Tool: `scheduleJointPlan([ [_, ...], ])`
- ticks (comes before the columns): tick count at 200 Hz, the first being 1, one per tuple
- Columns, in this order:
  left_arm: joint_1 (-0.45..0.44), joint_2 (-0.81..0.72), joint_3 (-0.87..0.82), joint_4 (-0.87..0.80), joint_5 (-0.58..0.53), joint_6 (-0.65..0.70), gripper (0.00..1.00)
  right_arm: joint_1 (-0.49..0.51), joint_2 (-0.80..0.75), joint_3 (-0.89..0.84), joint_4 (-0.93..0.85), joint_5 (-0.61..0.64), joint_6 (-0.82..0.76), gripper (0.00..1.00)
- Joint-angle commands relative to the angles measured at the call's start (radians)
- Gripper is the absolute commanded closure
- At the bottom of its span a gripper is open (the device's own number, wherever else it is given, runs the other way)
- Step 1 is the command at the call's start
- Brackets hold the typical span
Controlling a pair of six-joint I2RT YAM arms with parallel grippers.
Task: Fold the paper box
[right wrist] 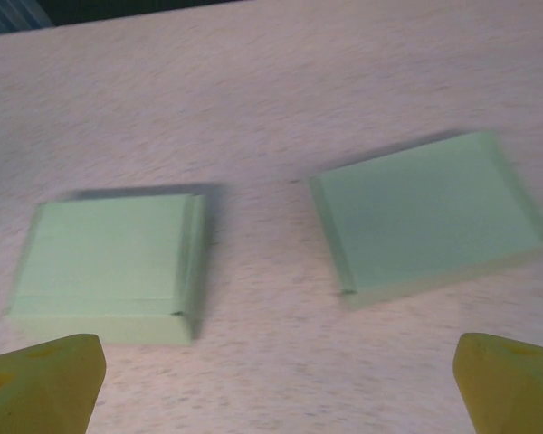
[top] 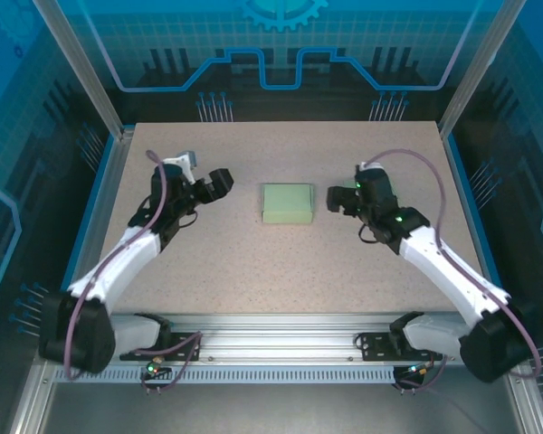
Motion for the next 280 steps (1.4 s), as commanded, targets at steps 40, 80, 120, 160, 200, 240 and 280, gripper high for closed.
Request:
scheduleJointPlan([
  [40, 0.013, -0.182, -0.285, 0.048, -0.49, 0.336, 0.01, -0.145, -0.204, -0.266, 0.198, 0.163, -0.238, 0.0],
  [80, 0.058, -0.192, -0.559, 0.611, -0.489, 0.422, 0.01, -0.166, -0.181, -0.409, 0.485, 0.126, -0.422, 0.0],
  [120, 0.119, 0.03, -0.613, 0.915, -0.375, 0.408, 0.01, -0.243, -0.114, -0.498, 0.702, 0.006, -0.439, 0.0],
  [160, 0.123, 0.26, -0.608, 1.135, -0.335, 0.453, 0.01, -0.294, -0.033, -0.531, 0.848, -0.113, -0.44, 0.0],
  [200, 0.145, 0.379, -0.472, 0.986, -0.231, 0.463, 0.01, -0.304, 0.086, -0.534, 0.993, -0.192, -0.452, 0.0],
  [240, 0.213, 0.38, -0.411, 0.871, -0.035, 0.451, 0.01, -0.317, 0.231, -0.506, 1.07, -0.277, -0.481, 0.0],
  [280, 0.212, 0.379, -0.412, 0.871, -0.036, 0.453, 0.01, -0.384, 0.369, -0.492, 1.149, -0.407, -0.452, 0.0],
])
